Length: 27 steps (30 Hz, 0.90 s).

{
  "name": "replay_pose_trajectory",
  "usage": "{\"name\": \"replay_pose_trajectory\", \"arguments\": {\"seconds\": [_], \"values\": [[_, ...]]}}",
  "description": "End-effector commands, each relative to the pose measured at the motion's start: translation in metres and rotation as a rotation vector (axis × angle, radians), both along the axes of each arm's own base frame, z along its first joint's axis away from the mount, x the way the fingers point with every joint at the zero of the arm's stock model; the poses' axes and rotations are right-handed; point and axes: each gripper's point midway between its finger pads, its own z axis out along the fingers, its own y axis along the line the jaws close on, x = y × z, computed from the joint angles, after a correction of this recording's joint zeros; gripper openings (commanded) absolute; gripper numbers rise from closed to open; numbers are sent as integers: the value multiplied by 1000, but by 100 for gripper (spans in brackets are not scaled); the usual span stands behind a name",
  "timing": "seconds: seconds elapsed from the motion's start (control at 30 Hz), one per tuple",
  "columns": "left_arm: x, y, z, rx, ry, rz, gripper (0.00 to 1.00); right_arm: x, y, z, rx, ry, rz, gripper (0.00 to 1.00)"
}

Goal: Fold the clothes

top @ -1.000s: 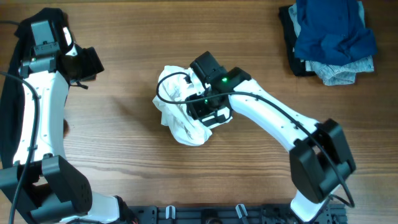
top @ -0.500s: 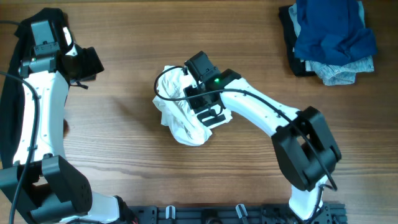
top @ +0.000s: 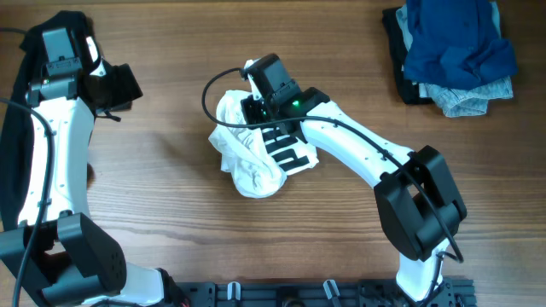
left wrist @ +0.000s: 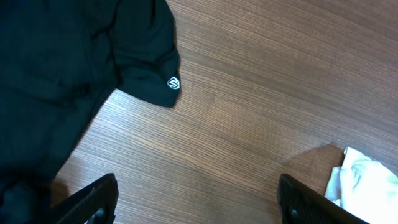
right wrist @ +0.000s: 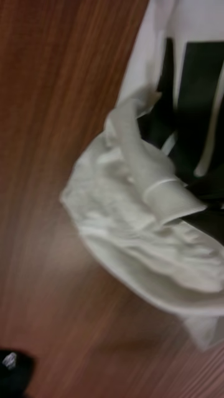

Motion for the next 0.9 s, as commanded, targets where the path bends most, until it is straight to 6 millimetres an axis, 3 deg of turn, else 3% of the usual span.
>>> {"name": "replay_pose_trajectory", "arguments": {"seconds": [0.0, 0.2, 0.3, 0.33, 0.37, 0.4, 0.47, 0.5, 0.57, 0.73, 0.87], "values": [[3, 0, -4, -8, 0, -6, 82, 10, 22, 21, 155, 7, -41, 4], [6, 1, -1, -4, -19, -6, 81, 17, 54, 42, 291, -56, -42, 4], [7, 0, -1, -3, -22, -8, 81, 14, 72, 35, 331, -50, -39, 4], [7, 0, -1, -4, -22, -8, 81, 10, 77, 30, 329, -41, -35, 16], [7, 0, -1, -4, -22, -8, 81, 6, 81, 24, 319, -31, -25, 49], [7, 0, -1, -4, -22, -8, 82, 3, 81, 21, 307, -25, -19, 70], [7, 0, -1, -4, -22, -8, 82, 1, 78, 21, 288, -21, -9, 95], [7, 0, -1, -3, -21, -8, 82, 0, 74, 24, 280, -13, -14, 99], [7, 0, -1, -4, -21, -8, 82, -1, 63, 33, 247, -3, -14, 100], [7, 0, -1, -4, -21, -8, 82, -24, 10, 58, 51, 37, 15, 99], [7, 0, -1, -4, -22, -9, 82, -46, -18, 32, -127, 98, 70, 95]]}}
